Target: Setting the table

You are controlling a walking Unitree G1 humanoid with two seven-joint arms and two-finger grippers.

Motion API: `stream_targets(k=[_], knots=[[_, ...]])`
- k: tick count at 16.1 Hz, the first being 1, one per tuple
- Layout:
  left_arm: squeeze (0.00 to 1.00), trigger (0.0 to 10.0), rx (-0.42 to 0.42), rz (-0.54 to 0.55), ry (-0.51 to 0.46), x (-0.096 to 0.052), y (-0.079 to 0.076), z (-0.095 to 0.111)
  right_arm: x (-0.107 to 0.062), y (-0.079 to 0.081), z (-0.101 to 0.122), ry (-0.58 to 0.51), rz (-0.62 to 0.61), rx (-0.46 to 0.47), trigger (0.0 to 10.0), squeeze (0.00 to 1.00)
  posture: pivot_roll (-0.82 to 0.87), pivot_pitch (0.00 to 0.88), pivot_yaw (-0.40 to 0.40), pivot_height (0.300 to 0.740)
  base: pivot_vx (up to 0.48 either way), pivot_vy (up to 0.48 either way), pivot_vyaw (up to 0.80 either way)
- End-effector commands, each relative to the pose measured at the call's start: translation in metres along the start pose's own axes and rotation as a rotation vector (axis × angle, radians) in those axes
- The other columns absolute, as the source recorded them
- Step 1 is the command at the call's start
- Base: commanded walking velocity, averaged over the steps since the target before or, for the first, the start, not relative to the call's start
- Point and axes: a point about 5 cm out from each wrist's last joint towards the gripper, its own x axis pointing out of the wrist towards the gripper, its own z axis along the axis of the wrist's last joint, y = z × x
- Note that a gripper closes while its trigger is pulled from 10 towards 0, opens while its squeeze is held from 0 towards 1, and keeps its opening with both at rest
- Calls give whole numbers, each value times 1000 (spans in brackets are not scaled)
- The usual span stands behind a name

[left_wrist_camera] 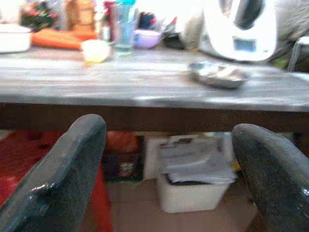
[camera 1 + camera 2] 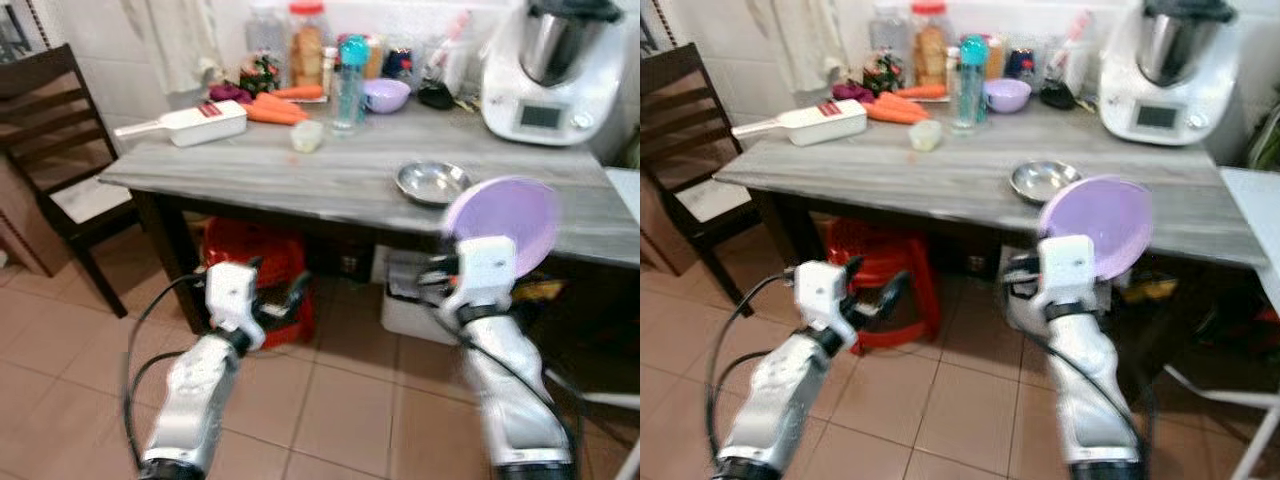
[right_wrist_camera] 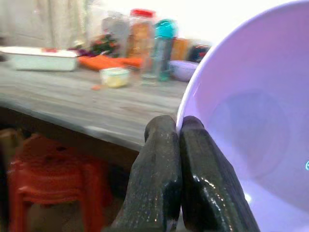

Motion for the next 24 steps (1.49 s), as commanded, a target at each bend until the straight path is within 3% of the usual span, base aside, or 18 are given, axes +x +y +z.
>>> stream_targets(k=[1,8,20,24], knots=[[0,10000,-3,-20,-12,5,-4,4,1,-5,2,-9,-14,-11,10000,0,2,0,3,740,420,0,0],[0,10000,24,21,-13,1,5,5,-3,-10,0,-2,-19,-21,10000,0,1,0,-3,740,419,0,0],[0,10000,17,8,-8,2,1,3,-2,-4,2,-16,3,-18,10000,0,3,0,-2,740,431,0,79],[0,10000,2,-24,3,-7,-4,0,-4,-4,0,-2,20,-19,10000,0,2,0,-15,740,166,0,0]])
